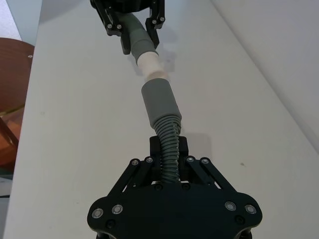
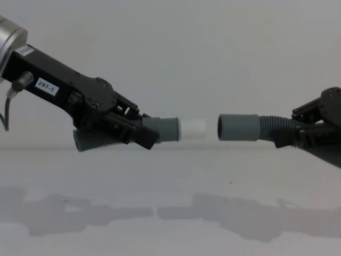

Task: Use both hands to pick up one end of the pipe from the table, align the ends, and insert them.

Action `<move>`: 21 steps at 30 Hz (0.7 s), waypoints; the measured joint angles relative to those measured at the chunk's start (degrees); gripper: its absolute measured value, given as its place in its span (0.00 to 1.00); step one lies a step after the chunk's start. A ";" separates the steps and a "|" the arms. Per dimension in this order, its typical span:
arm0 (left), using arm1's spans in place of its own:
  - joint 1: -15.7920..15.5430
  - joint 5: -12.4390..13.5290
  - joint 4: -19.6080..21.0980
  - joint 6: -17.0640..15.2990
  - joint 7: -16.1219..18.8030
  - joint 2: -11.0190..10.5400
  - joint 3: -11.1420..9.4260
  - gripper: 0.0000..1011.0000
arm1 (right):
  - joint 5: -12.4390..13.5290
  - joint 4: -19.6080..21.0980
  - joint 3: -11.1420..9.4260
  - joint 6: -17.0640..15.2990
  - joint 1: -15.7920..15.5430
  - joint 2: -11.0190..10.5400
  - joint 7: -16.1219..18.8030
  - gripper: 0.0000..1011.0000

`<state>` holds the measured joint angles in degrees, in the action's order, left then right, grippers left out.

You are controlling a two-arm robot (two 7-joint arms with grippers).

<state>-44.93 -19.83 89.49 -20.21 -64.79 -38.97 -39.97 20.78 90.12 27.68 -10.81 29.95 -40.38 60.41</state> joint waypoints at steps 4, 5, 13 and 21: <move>-0.20 -0.20 -0.18 0.02 -0.12 0.07 -0.24 0.34 | 0.09 0.00 0.08 -0.11 0.02 0.06 -0.48 0.18; -0.24 -0.22 -0.21 0.02 -0.13 0.09 -0.30 0.34 | 0.12 0.00 0.10 -0.14 0.02 0.07 -0.53 0.18; -0.63 -0.42 -0.43 -0.16 -0.14 0.14 -0.80 0.34 | 0.55 -0.07 0.33 -0.40 0.12 0.13 -0.94 0.18; -1.10 -0.49 -0.70 -0.61 0.08 0.21 -1.33 0.34 | 1.00 -0.47 0.92 -0.12 0.40 -0.09 -0.54 0.18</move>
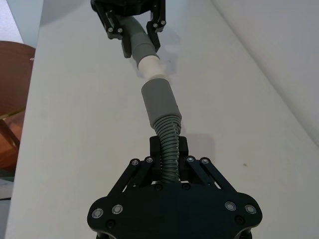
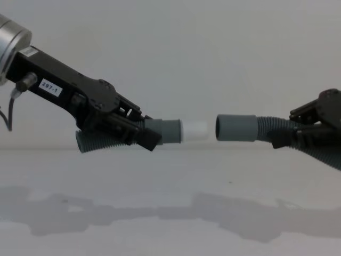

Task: Use both hands to pick up one end of the pipe from the table, align the ends, and insert them.

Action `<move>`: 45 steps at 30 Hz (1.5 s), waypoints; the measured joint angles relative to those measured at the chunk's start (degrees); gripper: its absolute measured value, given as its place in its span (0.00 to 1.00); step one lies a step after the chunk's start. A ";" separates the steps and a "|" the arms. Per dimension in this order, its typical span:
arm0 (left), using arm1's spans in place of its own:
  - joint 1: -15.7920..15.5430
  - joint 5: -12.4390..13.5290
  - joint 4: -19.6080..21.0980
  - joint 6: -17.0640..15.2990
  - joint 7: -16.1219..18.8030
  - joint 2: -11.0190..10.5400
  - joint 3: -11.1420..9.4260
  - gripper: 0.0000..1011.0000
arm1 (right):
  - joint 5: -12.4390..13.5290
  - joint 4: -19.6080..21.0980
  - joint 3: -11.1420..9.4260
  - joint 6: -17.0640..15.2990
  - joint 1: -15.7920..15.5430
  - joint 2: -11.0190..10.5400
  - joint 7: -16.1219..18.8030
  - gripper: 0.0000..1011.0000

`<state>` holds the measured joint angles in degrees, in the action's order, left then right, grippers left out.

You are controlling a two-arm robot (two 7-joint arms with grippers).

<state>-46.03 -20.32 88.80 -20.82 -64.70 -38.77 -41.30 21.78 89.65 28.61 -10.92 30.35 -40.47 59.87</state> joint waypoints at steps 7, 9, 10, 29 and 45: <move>-0.48 0.00 -0.27 -0.28 0.21 0.11 -0.48 0.34 | 0.44 -0.54 0.48 0.51 0.22 -0.23 0.90 0.18; -0.58 0.00 -0.33 -0.33 0.23 0.16 -0.60 0.34 | 0.52 -0.62 0.52 0.61 0.28 -0.26 1.00 0.18; -0.69 0.00 -0.37 -0.37 0.24 0.19 -0.71 0.34 | 0.59 -0.71 0.55 0.67 0.30 -0.26 1.04 0.18; -1.68 -0.79 -0.66 -0.63 -0.08 0.84 -2.22 0.34 | 2.33 -2.27 1.05 1.00 0.86 0.12 0.92 0.18; -2.55 -1.05 -0.98 -1.01 0.51 1.16 -3.01 0.34 | 3.42 -3.15 1.91 1.95 1.39 0.04 1.86 0.18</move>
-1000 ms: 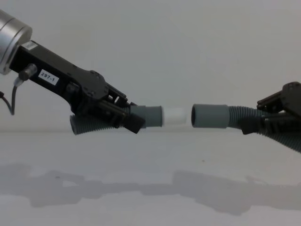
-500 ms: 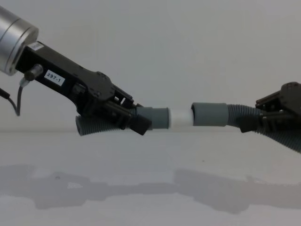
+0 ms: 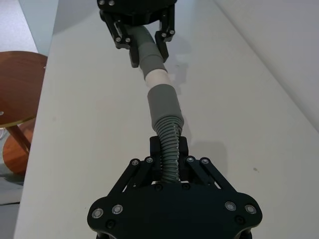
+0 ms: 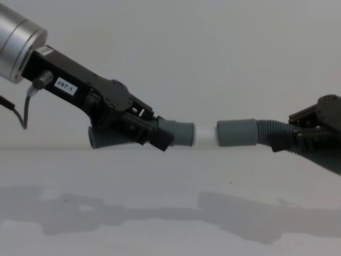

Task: Use both hands to pick up one end of the pipe from the table, align the ends, and insert them.

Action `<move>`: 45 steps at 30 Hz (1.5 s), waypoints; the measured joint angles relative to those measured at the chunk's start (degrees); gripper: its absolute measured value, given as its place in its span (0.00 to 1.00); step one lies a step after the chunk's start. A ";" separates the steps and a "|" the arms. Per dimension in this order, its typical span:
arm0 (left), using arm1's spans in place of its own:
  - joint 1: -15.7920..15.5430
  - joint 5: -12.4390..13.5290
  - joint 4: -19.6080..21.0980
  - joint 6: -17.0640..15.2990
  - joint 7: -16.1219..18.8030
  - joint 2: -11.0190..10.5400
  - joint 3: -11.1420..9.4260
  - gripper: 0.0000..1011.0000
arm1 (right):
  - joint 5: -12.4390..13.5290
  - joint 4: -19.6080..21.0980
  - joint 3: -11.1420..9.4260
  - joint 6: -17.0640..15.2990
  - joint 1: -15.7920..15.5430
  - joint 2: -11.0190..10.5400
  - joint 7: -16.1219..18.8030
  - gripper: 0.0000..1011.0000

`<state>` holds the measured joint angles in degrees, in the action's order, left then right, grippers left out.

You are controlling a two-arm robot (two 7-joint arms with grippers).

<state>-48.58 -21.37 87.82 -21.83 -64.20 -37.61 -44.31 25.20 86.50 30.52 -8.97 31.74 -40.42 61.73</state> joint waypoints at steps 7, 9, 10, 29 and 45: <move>-0.69 -0.28 -0.39 0.49 -0.04 0.37 -0.28 0.34 | 0.20 -0.38 0.55 0.74 0.30 -0.18 0.81 0.18; -0.86 -0.42 -0.46 0.82 -0.02 0.48 -0.31 0.34 | 0.25 -0.53 0.71 0.96 0.43 -0.25 1.03 0.18; -0.91 -0.44 -0.47 0.94 0.01 0.52 -0.31 0.34 | 0.27 -0.58 0.77 1.04 0.47 -0.26 1.10 0.18; -1.89 -1.71 -0.38 2.44 0.82 0.88 -0.02 0.34 | 0.90 -2.16 1.91 2.13 1.73 -0.07 2.04 0.18; -2.21 -2.24 -0.26 2.52 0.60 0.83 -0.24 0.34 | 1.06 -2.61 2.17 2.36 2.08 0.01 2.22 0.18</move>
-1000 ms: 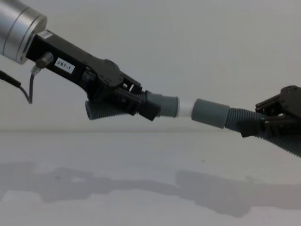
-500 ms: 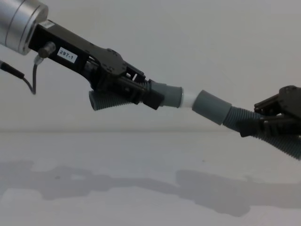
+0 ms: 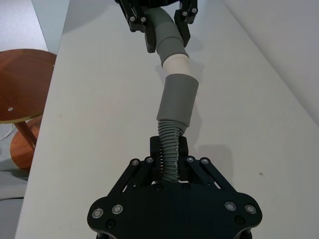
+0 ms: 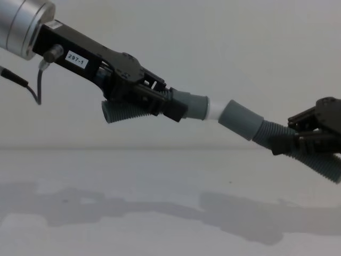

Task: Use both hands to pick up one end of the pipe from the table, align the ends, and insert them.

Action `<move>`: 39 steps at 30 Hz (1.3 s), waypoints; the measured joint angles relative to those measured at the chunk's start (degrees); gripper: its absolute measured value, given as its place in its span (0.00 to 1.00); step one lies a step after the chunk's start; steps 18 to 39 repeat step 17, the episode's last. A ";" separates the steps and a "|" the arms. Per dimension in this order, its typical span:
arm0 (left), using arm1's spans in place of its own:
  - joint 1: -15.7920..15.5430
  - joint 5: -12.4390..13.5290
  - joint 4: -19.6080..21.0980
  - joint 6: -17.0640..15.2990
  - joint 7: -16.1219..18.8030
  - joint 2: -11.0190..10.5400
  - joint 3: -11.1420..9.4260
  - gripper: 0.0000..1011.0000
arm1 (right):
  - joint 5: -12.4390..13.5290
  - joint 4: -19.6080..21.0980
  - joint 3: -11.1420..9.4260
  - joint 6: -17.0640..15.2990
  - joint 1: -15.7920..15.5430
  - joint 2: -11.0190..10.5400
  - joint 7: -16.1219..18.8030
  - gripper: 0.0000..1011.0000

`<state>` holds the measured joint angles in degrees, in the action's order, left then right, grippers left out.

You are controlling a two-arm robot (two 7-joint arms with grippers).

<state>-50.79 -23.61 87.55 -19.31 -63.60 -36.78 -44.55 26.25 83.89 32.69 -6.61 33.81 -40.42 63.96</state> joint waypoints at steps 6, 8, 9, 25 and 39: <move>-0.03 -0.08 0.04 0.00 -0.05 0.00 -0.03 0.34 | 0.02 -0.05 0.03 0.03 0.04 0.02 0.04 0.18; -0.04 -0.10 0.05 0.01 -0.05 0.00 -0.03 0.34 | 0.03 -0.06 0.04 0.05 0.05 0.03 0.04 0.18; -0.05 -0.11 0.05 0.00 -0.06 0.00 -0.05 0.34 | 0.03 -0.07 0.04 0.06 0.06 0.03 0.04 0.18; -0.08 -0.16 0.05 0.00 -0.10 0.00 -0.09 0.34 | 0.06 -0.12 0.08 0.11 0.09 0.03 0.04 0.17; -0.08 -0.16 0.05 0.00 -0.10 0.00 -0.09 0.34 | 0.06 -0.12 0.08 0.11 0.09 0.03 0.04 0.17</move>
